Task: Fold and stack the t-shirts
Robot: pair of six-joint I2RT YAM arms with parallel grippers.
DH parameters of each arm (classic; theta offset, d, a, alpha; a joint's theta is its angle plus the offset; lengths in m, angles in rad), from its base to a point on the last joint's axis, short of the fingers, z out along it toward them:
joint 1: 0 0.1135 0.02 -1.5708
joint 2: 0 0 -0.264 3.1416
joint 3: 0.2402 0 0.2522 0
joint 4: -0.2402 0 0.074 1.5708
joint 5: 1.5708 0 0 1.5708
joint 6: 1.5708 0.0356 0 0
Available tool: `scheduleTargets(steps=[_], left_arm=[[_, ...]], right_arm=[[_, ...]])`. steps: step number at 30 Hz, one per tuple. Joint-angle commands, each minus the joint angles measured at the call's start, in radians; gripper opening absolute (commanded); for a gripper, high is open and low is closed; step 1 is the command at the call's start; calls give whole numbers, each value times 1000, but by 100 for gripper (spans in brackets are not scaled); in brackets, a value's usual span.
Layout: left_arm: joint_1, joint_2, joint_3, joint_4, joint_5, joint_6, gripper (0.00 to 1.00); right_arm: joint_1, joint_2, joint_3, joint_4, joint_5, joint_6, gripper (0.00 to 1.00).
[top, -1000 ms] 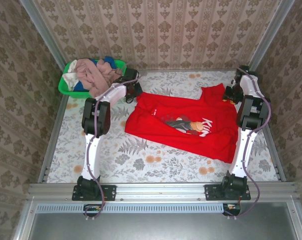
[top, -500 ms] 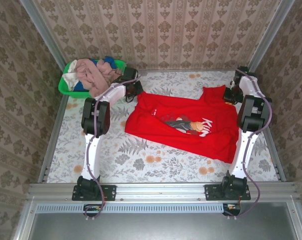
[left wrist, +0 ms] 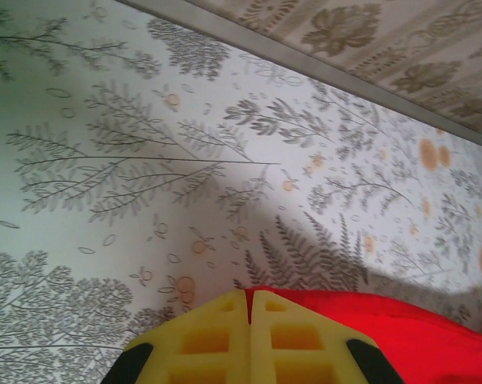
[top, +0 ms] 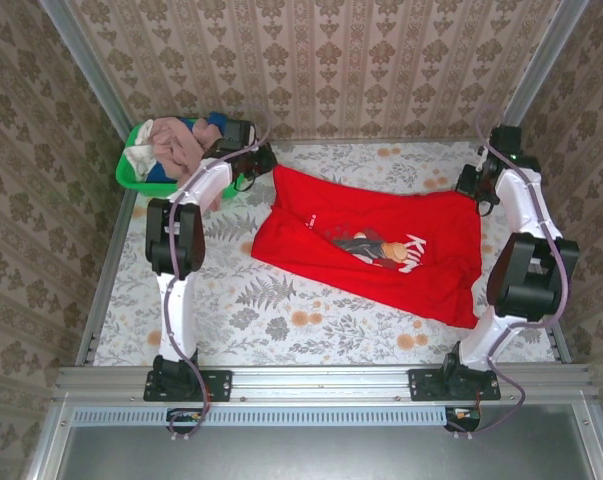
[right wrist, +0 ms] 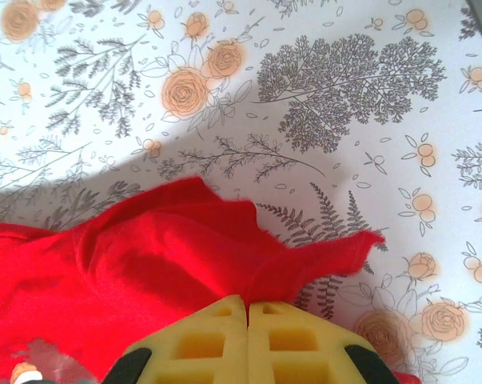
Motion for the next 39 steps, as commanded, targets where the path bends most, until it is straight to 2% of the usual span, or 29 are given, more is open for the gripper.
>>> scheduleTargets(steps=[1,9,16,22,29,39], left_arm=[[-7,-53,-5,45,89,40,0],[2,-195,-211,239,113,62,0],[31,-253,-322,286,265,124,0],[67,-315,-419,298,373,222,0],[102,-398,-538,274,374,279,0],[101,-505,-650,204,362,347,0]], right_arm=[[1,-79,-52,32,-15,22,0],[2,-237,-158,21,-9,53,0],[2,-450,-352,38,1,149,0],[0,-582,-469,-14,82,221,0],[-4,-672,-517,-134,220,251,0],[-8,-723,-576,-217,256,336,0]])
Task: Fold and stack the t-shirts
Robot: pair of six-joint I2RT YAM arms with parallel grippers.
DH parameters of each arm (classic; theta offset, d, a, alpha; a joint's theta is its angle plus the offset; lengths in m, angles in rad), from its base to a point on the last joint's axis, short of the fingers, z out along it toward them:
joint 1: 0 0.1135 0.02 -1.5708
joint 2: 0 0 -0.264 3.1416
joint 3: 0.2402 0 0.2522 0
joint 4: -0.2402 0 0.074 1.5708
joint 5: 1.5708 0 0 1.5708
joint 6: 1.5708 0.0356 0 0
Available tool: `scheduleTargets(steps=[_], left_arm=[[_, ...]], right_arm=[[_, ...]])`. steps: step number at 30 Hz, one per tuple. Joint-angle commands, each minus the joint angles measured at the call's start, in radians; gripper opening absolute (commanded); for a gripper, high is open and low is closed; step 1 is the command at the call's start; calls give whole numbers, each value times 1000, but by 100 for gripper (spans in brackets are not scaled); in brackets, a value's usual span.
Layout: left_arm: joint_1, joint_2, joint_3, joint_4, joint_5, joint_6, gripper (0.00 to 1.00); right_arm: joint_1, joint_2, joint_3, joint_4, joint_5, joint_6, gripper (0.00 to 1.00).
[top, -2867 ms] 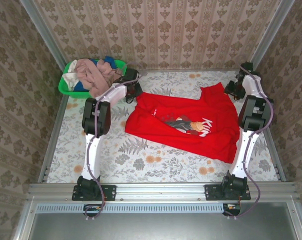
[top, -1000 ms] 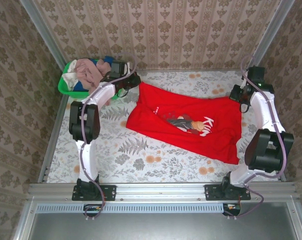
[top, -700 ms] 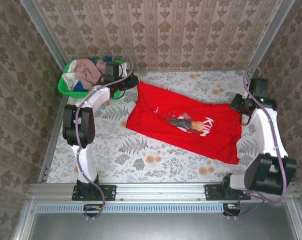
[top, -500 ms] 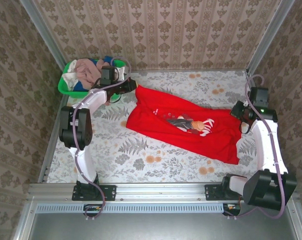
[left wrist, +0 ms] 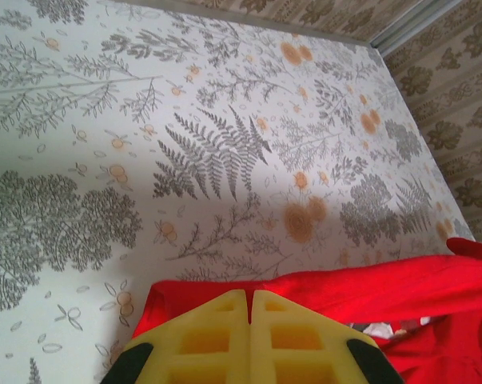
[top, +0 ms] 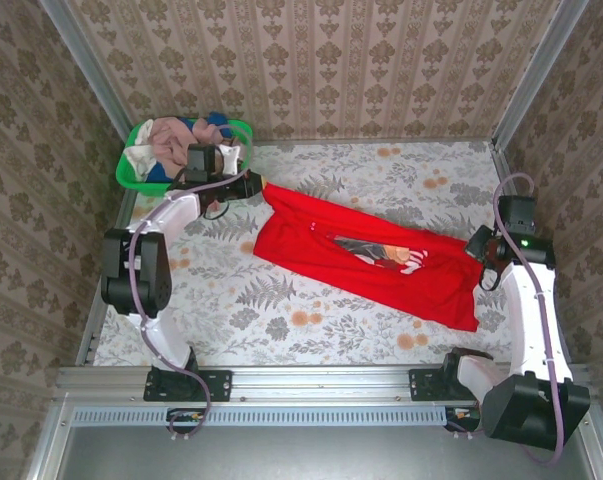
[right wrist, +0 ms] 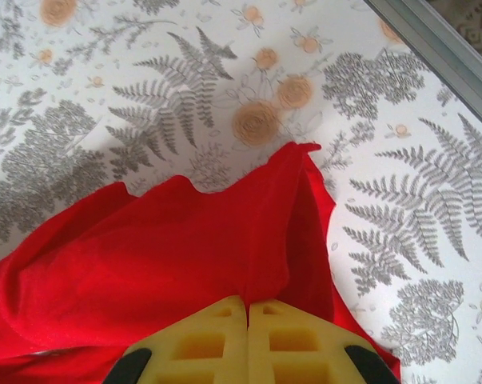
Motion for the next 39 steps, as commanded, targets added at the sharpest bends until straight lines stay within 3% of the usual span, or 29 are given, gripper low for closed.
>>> scheduleTargets(steps=[1,14,31,33,35,39], left_arm=[[2,-82,-62,-26,4,48,0],[0,-168,-308,77,-8,-36,0],[0,-105,-374,31,-88,-45,0],[0,-107,-379,22,-109,-47,0],[-1,-119,-390,33,-119,-47,4],[-8,-174,-378,12,-184,-38,46]], right_arm=[[-5,-17,-39,-76,78,85,0],[-9,-5,-191,-13,86,215,0],[-36,86,-284,75,36,279,1],[-41,81,-281,70,38,276,10],[-42,62,-275,66,41,267,26],[-41,-5,-240,53,58,201,56]])
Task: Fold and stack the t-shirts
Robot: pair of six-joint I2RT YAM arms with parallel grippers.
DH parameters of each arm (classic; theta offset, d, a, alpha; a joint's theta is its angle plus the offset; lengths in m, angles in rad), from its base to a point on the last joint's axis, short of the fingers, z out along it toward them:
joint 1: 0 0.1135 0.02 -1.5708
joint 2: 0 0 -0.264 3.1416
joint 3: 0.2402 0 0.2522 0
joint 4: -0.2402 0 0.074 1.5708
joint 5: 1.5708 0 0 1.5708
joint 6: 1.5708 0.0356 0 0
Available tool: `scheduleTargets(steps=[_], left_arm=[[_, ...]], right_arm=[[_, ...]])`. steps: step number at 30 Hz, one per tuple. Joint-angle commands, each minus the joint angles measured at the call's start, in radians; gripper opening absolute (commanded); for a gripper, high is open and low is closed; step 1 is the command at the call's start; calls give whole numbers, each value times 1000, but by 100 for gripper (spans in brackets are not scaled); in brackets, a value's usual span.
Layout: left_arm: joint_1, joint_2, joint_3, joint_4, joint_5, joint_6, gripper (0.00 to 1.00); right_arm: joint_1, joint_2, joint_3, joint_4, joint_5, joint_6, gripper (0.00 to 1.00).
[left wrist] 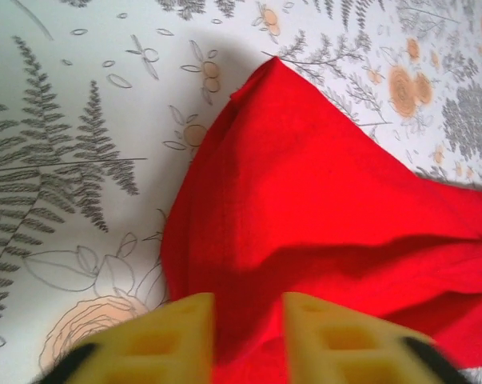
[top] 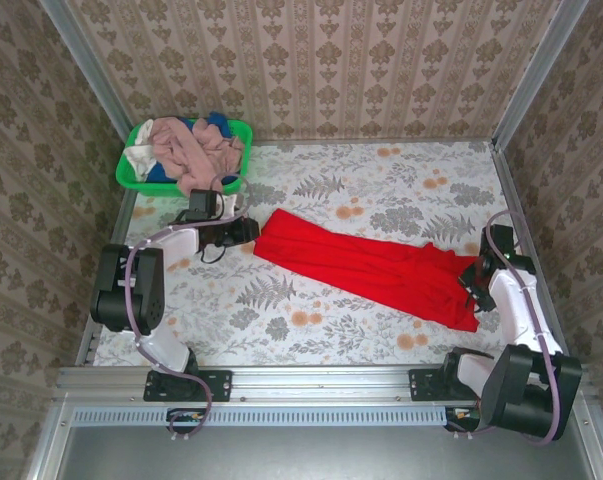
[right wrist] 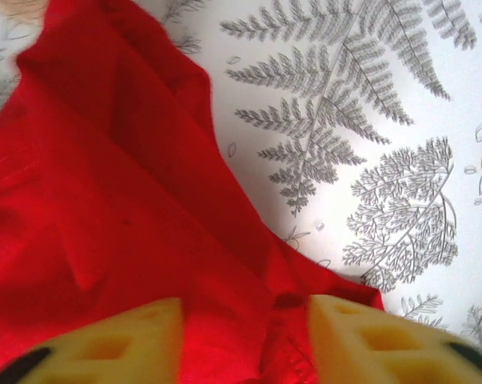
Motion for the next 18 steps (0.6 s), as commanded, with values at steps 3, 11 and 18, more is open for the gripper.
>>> scheduleTargets(steps=[3,11,18], left_arm=[[-61,-104,56,-83,-157,53,70],[-251,-3,203,-46,-194,14,89],[-326,159,206,60,-99,-96,90]], right_arm=[[24,-80,87,-25,31,-104,65],[362,99,232,-7,161,-39,62],[529,342,257,85,92,121,45]])
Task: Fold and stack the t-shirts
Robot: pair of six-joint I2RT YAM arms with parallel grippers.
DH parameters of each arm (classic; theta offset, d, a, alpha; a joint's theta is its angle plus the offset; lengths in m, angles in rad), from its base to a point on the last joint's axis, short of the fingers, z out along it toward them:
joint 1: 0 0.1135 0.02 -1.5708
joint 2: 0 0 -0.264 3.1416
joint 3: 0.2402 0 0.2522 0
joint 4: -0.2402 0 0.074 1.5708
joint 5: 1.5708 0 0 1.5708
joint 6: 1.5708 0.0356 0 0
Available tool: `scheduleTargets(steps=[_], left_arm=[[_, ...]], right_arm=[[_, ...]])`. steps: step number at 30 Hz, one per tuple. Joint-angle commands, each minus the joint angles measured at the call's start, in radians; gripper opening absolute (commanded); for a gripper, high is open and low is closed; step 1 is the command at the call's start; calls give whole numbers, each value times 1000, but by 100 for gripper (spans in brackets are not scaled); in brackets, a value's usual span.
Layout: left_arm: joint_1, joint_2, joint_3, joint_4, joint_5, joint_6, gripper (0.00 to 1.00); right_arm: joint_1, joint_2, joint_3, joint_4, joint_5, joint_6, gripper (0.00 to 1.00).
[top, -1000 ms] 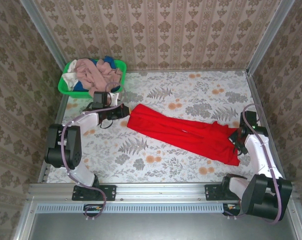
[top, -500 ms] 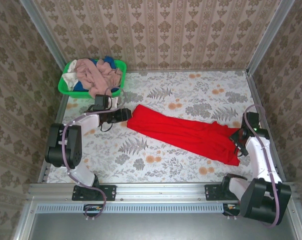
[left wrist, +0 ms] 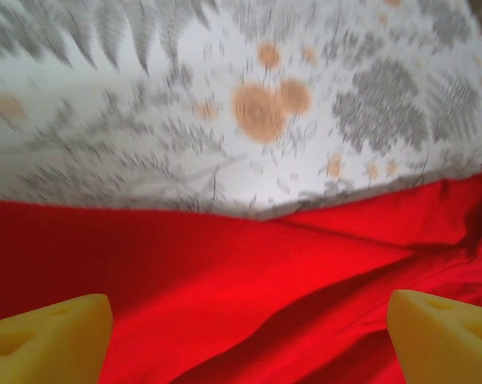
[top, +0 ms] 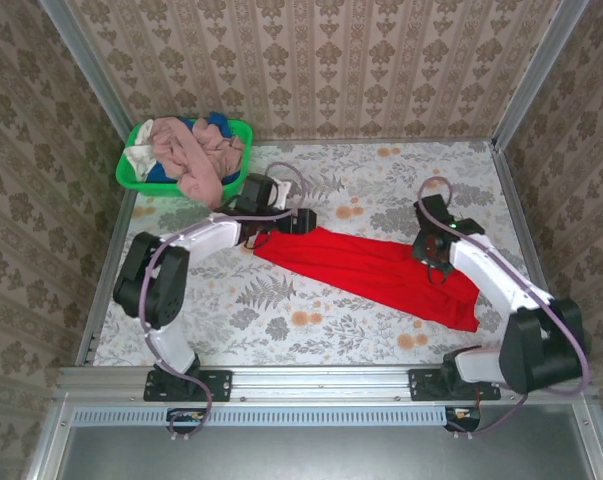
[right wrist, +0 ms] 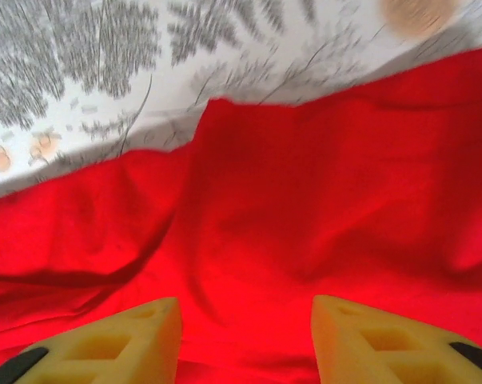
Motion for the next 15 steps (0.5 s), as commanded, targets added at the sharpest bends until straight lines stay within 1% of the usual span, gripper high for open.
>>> scheduleTargets(steps=[1,3,4,6,9,10,15], left_arm=[[0,45,-26,45,43,-69,90],[2,49,-43,47,37,-66,90],[4,50,-50,45,32,-64,90],[10,56,-64,47,34,-65,90],[23,67,-86,65,47,-77,90],[27,67,-95,70,49,-78,90],[43,69,-121,85,51,-86,90]], right_arm=[[27,96,25,23,-19,100,45],[28,134,24,36,-31,105,42],[29,146,22,40,-40,103,37],[28,158,18,47,-47,93,26],[29,148,23,21,-51,65,3],[30,130,23,7,-47,52,0],[30,-10,-17,-36,-54,2,0]])
